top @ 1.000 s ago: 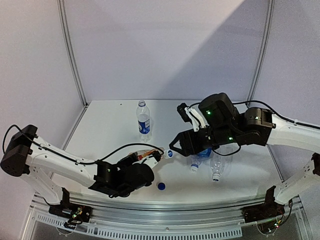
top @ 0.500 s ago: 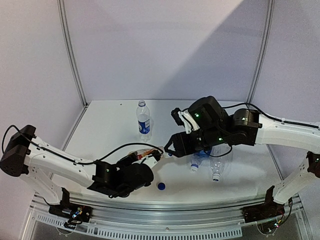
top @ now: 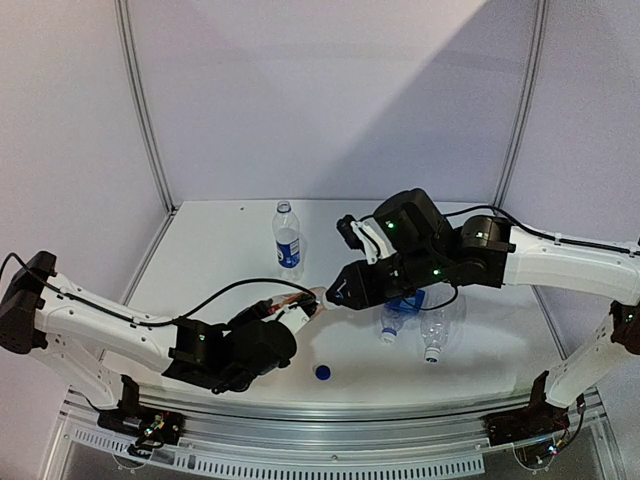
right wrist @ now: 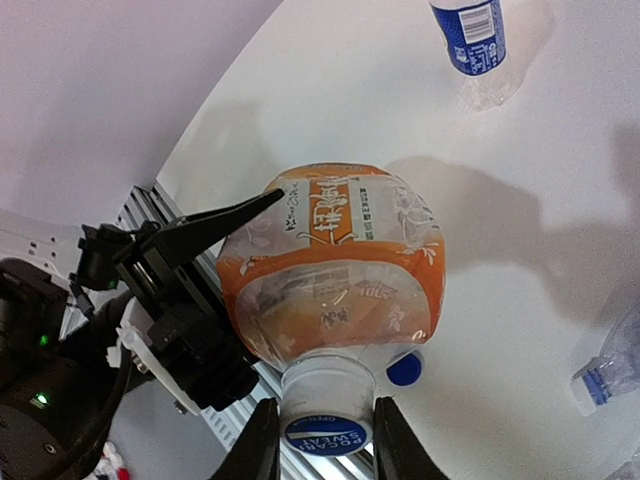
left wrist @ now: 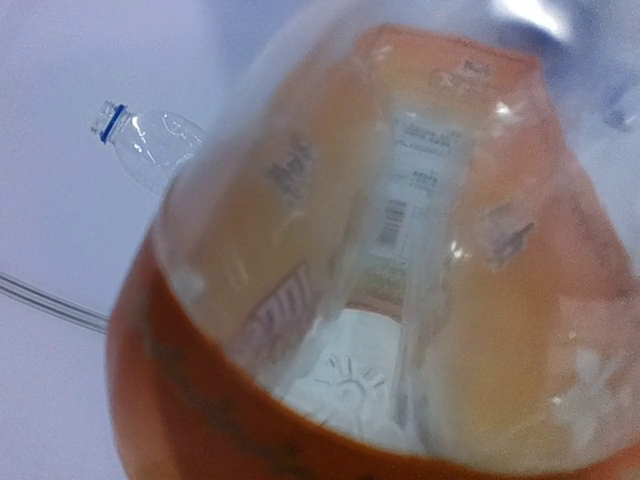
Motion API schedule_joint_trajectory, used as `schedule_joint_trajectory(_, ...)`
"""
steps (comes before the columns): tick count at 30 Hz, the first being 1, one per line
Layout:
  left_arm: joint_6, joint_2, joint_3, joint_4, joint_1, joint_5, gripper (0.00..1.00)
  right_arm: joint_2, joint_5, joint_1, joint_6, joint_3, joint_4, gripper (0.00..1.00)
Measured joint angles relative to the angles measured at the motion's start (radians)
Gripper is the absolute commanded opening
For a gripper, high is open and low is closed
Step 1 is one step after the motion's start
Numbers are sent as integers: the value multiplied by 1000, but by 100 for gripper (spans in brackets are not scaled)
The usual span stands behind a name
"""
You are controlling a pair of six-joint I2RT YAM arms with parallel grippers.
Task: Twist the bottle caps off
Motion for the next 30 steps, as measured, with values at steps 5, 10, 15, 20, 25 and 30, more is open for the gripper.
schedule_joint_trajectory(5, 0, 0, -1, 0, 0, 3, 0, 0, -26, -7, -5, 0, -3, 3)
schedule_joint_trajectory(10, 0, 0, -1, 0, -1, 6, 0, 0, -39, -8, -18, 0, -10, 0)
schedule_joint_trajectory(15, 2, -1, -2, 5, -3, 23, 0, 25, -61, 0, -196, 58, -84, 0)
schedule_joint_trajectory(20, 8, -8, -19, -4, -3, 71, 0, 79, 16, 57, -667, 127, -194, 0)
schedule_joint_trajectory(25, 32, -8, -37, -31, -6, 134, 0, 85, 171, 139, -1105, 72, -175, 0)
schedule_joint_trajectory(30, 50, -8, -37, -45, -6, 152, 0, 21, 295, 188, -1456, -75, -32, 9)
